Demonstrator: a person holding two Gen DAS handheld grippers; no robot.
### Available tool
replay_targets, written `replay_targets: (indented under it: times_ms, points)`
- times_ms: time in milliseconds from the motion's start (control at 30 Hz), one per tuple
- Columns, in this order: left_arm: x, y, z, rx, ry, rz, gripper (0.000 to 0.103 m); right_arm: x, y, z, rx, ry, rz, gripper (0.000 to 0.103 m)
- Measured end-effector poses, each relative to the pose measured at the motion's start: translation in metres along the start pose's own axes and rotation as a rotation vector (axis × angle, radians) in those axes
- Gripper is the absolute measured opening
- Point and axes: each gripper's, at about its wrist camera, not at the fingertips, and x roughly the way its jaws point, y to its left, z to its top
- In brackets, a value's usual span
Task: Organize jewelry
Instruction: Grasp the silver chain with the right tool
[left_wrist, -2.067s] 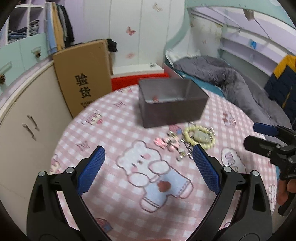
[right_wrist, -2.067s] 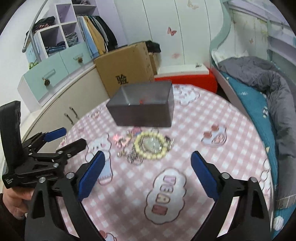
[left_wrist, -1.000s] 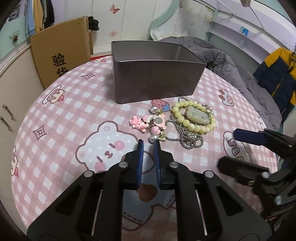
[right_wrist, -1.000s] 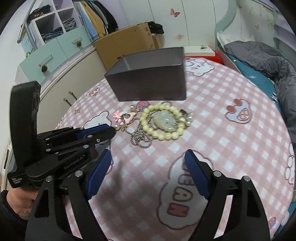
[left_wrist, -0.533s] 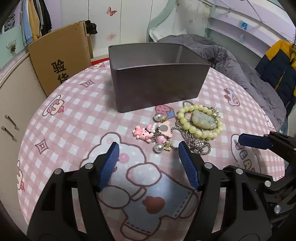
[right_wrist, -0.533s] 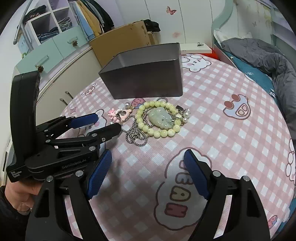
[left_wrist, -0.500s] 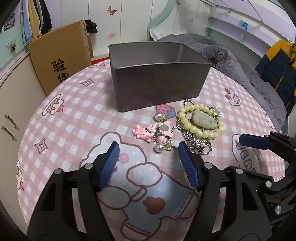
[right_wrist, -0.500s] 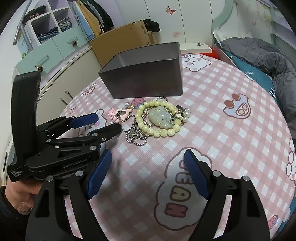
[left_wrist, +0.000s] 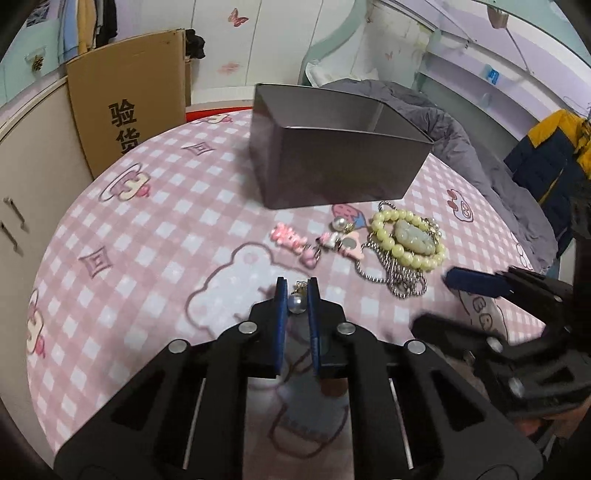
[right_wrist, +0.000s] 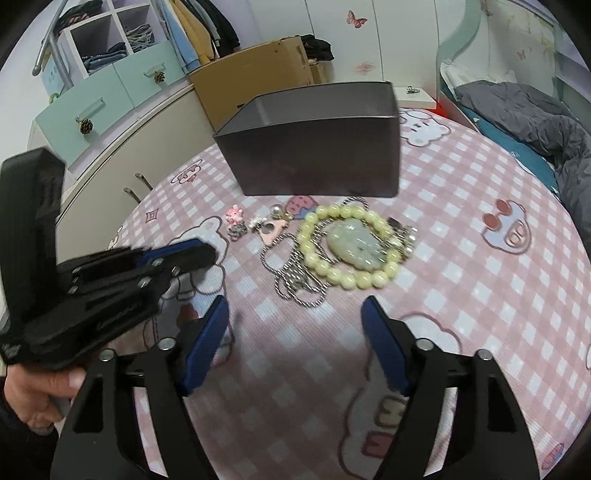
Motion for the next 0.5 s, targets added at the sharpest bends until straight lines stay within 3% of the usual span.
replay_targets:
  times_ms: [167, 300, 500]
  points:
    - [-0.009, 0.004, -0.008, -0.032, -0.008, -0.012, 0.011, 0.013, 0.010, 0.006, -0.052, -0.021, -0.059, 0.049]
    - [-0.014, -0.001, -0.011, -0.028, -0.017, -0.017, 0.011, 0.017, 0.015, 0.009, -0.111, -0.019, -0.093, 0.015]
    - [-0.028, -0.002, -0.004, -0.040, -0.041, -0.015, 0.011, -0.011, 0.008, 0.005, -0.057, -0.045, 0.018, 0.014]
